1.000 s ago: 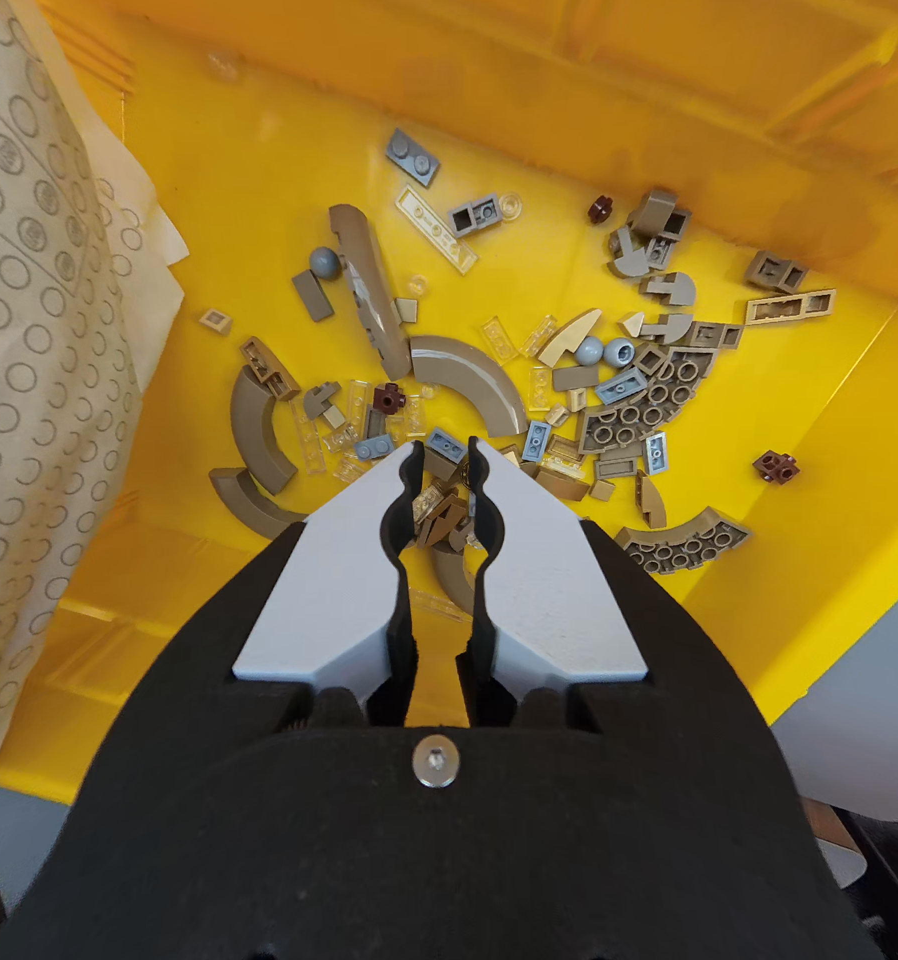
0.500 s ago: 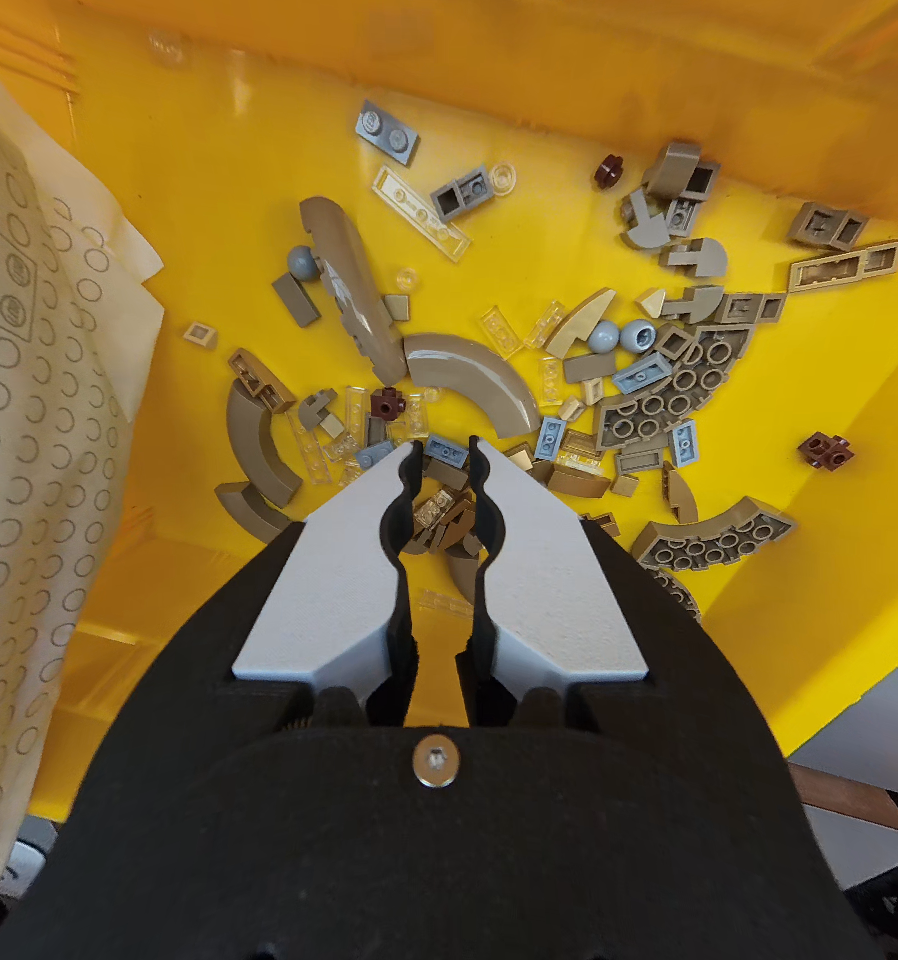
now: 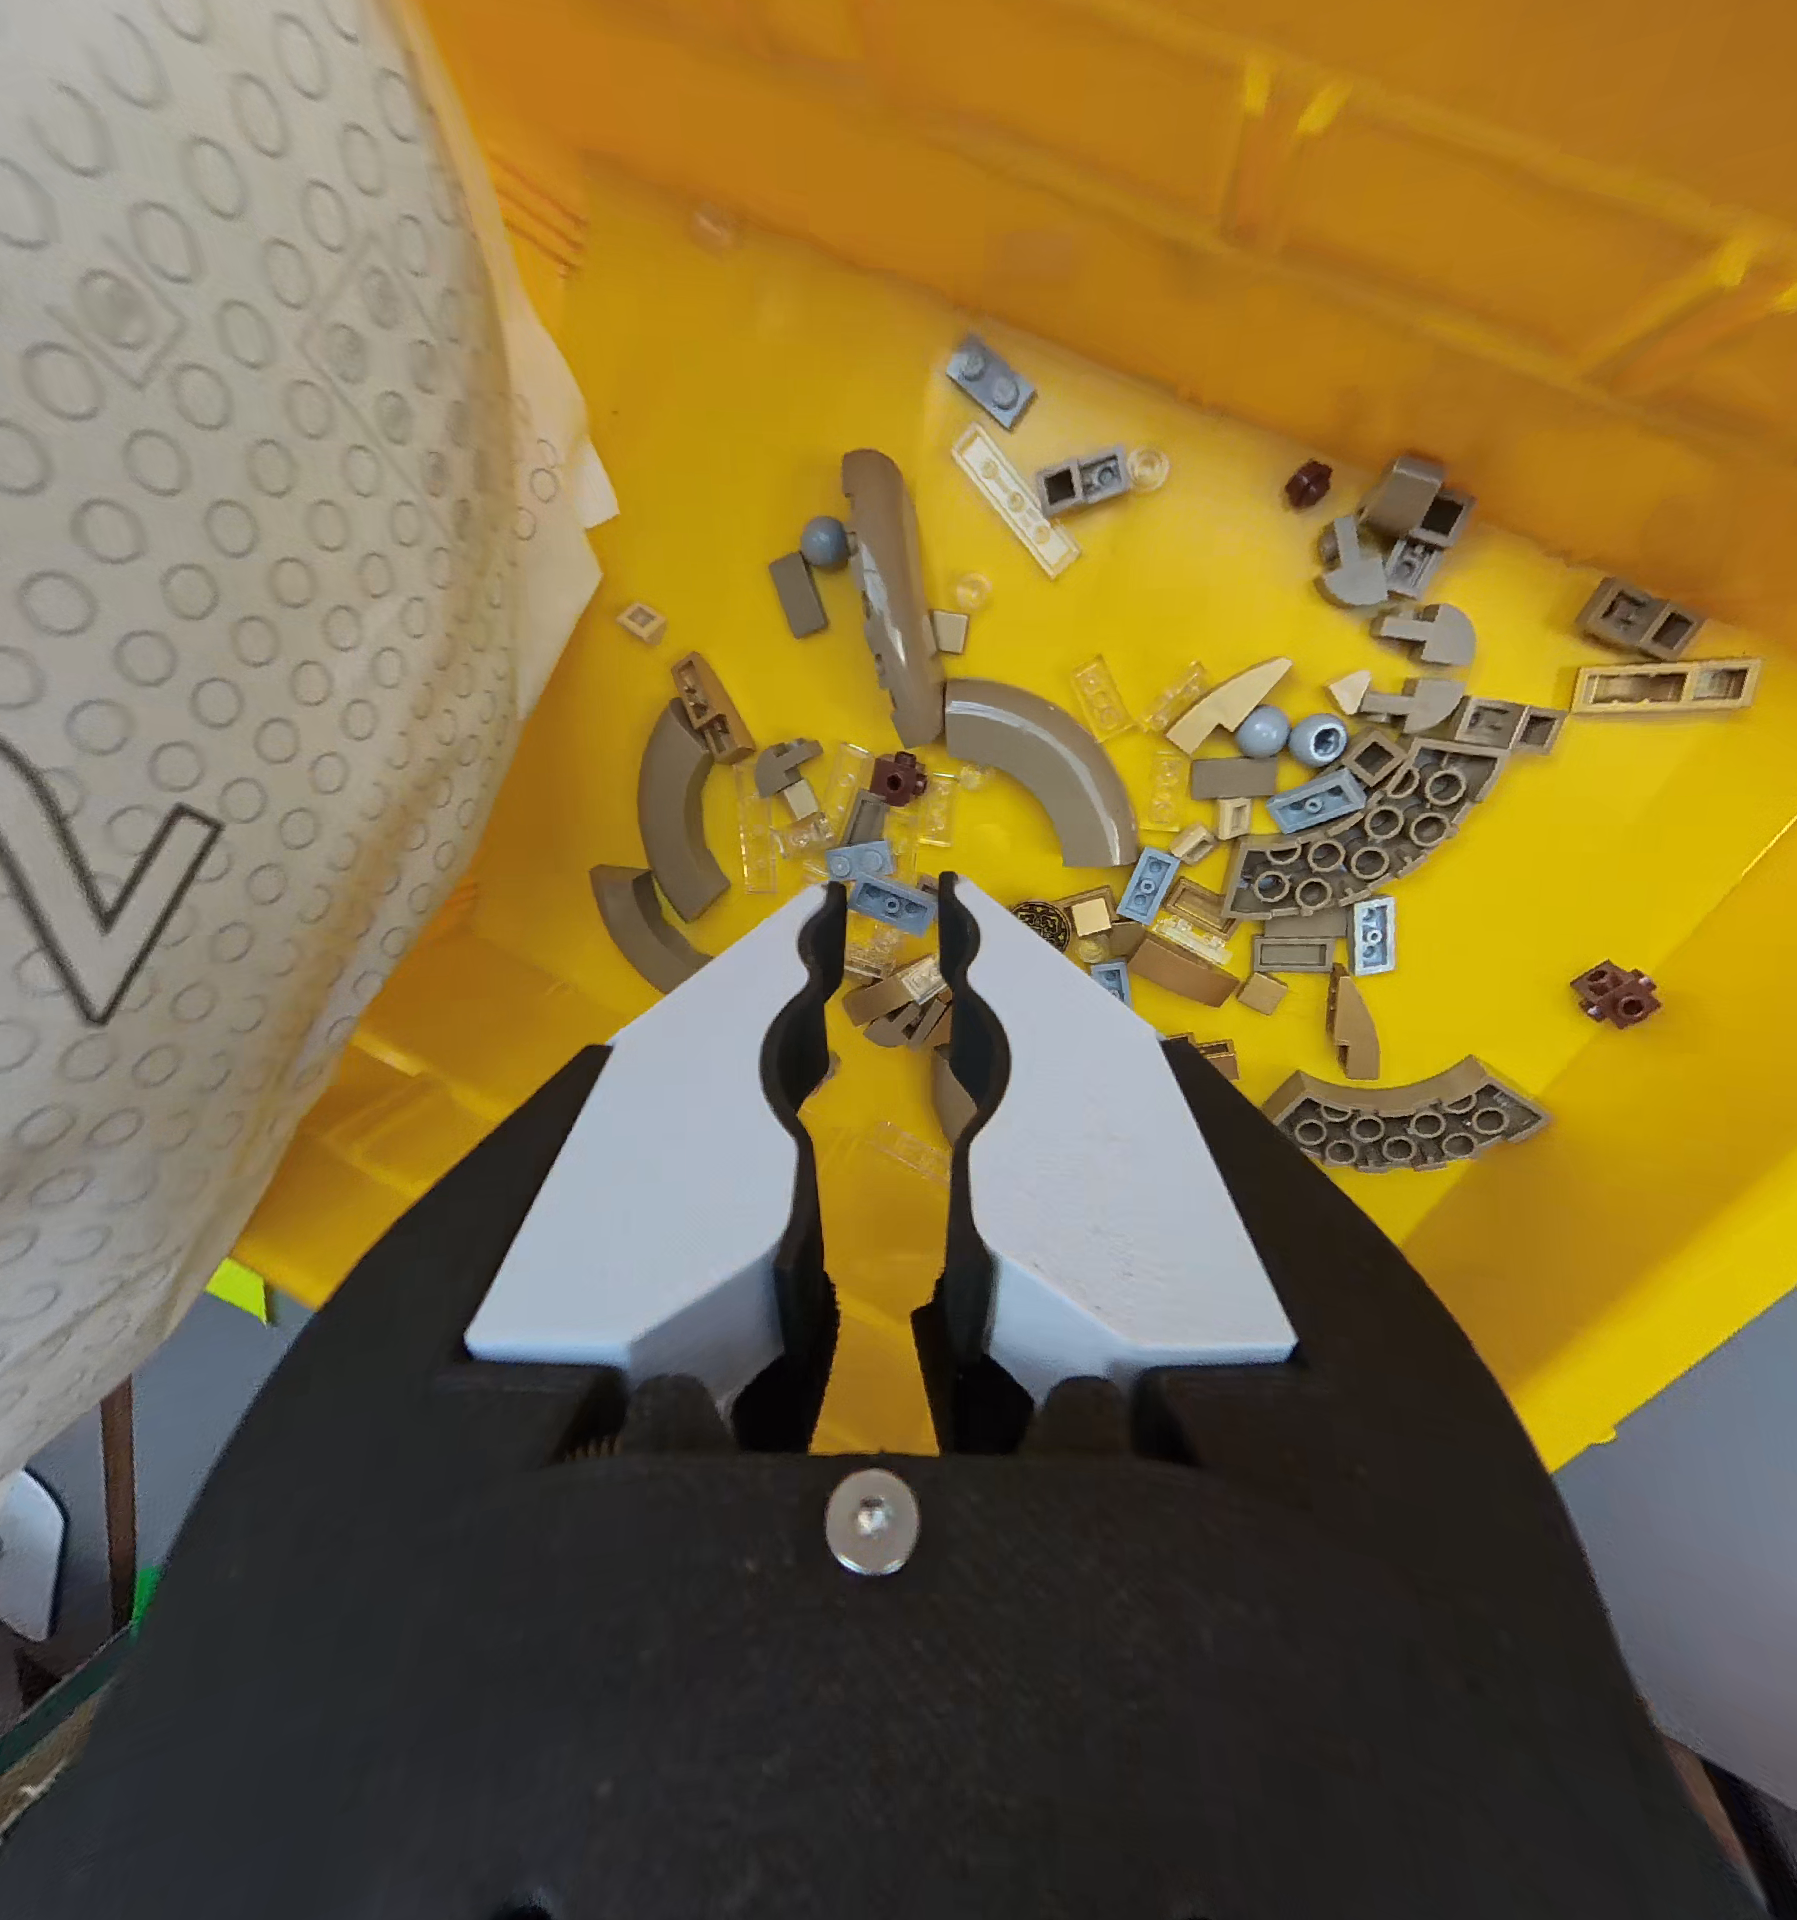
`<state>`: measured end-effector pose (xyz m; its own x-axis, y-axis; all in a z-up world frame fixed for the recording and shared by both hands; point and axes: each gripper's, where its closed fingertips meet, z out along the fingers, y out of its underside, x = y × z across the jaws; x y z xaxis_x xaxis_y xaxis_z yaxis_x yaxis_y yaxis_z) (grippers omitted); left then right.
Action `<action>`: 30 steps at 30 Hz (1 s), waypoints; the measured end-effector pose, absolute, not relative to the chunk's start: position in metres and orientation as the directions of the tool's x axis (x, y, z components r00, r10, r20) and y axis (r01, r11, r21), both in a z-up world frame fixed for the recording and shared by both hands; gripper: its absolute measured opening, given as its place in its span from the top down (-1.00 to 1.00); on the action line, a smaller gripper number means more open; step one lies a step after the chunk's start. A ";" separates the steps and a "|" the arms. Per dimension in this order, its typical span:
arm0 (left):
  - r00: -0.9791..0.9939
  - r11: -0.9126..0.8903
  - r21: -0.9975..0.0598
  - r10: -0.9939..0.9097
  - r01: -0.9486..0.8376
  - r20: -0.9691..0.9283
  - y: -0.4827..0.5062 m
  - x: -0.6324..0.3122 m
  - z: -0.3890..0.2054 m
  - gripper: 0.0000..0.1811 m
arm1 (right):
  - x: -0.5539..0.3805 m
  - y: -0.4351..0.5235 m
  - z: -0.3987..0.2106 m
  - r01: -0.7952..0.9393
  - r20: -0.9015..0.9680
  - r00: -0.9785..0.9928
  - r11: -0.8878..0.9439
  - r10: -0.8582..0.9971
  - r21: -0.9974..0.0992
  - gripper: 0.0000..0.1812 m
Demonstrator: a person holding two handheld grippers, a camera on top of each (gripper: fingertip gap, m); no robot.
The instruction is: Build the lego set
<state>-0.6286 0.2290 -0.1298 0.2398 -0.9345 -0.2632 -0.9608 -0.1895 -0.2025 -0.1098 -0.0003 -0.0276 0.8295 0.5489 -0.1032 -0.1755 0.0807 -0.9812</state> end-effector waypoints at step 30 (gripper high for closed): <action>0.229 0.031 -0.972 -0.970 -0.232 -0.086 -0.007 -0.314 -0.035 0.84 | -0.216 -0.015 -0.016 -0.249 -0.284 0.587 -0.165 0.758 -0.954 0.69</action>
<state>-0.3145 -0.0070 -0.0349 0.2294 -0.9695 -0.0860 -0.2317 0.0314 -0.9723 -0.2157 -0.0145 -0.0156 0.5871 0.7581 -0.2838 -0.2487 -0.1647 -0.9545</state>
